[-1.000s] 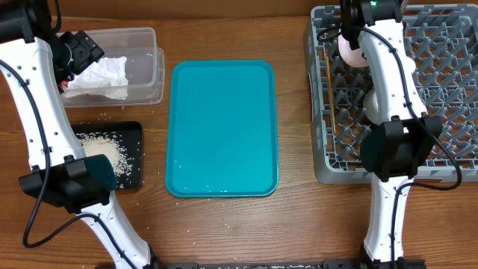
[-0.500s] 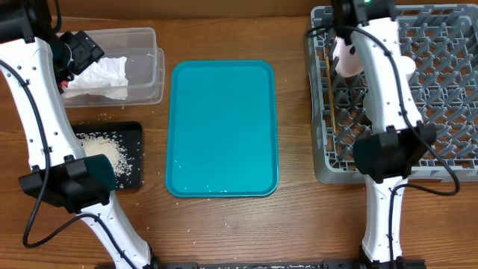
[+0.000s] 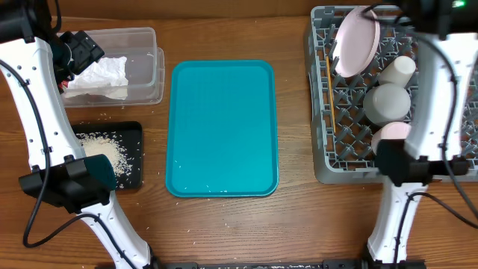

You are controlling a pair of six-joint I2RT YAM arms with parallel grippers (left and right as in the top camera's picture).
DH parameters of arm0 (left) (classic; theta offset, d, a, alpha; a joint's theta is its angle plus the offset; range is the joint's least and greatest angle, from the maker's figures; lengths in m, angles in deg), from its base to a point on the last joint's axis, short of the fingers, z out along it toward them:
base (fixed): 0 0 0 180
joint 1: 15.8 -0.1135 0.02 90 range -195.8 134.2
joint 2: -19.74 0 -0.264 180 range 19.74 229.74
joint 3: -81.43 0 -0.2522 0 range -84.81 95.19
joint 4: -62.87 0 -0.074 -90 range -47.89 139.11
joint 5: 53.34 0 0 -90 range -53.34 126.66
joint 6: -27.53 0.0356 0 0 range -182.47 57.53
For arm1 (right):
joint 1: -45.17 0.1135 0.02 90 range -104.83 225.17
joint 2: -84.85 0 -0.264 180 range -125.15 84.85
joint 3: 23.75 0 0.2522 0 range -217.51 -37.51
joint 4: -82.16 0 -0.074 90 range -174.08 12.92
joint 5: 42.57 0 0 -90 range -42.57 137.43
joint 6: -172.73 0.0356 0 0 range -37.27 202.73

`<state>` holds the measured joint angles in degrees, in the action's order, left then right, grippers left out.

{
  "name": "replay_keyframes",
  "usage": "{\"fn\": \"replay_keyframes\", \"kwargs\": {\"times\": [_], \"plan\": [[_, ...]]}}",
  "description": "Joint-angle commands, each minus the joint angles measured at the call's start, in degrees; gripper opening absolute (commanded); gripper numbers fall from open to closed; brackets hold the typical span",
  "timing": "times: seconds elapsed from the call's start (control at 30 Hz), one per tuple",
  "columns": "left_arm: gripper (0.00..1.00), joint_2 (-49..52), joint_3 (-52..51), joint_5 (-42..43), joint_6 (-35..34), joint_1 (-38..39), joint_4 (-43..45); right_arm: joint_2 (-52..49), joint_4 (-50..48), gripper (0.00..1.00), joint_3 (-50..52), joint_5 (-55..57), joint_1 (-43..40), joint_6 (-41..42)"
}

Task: Sort waste into correct bins and load items into the dishwasher
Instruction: 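Release the plate and withdraw the right gripper from the rack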

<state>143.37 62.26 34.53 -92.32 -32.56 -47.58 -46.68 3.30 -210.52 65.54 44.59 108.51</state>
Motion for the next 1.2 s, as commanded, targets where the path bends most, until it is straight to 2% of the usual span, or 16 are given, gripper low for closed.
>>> {"fn": "replay_keyframes", "kwargs": {"times": [0.0,0.2,0.3,0.53,0.97,1.07,1.17], "plan": [[1.0,-1.68,1.22,0.48,0.7,0.07,-0.11,-1.81,-3.72,0.04,7.89,-17.16,-5.9,-0.22],[1.0,-1.68,1.22,0.46,0.7,0.07,-0.13,-1.81,-12.79,0.04,23.61,-35.89,-9.44,-0.24],[1.0,-1.68,1.22,0.46,0.68,0.07,-0.13,-1.81,-15.47,0.04,29.4,-41.46,-9.46,-0.24],[1.0,-1.68,1.22,0.48,0.7,0.07,-0.13,-1.14,-14.97,0.04,30.88,-46.49,-9.09,-0.66],[1.0,-1.68,1.22,0.46,0.7,0.07,-0.13,13.57,-9.73,0.04,28.55,-37.03,-11.06,-0.76],[1.0,-1.68,1.22,0.46,0.68,0.07,-0.13,17.73,-5.97,0.15,28.55,-35.98,-11.06,-3.39],[1.0,-1.68,1.22,0.48,0.68,0.07,-0.13,20.94,0.81,0.25,28.55,-29.79,-11.06,-3.5]]}}
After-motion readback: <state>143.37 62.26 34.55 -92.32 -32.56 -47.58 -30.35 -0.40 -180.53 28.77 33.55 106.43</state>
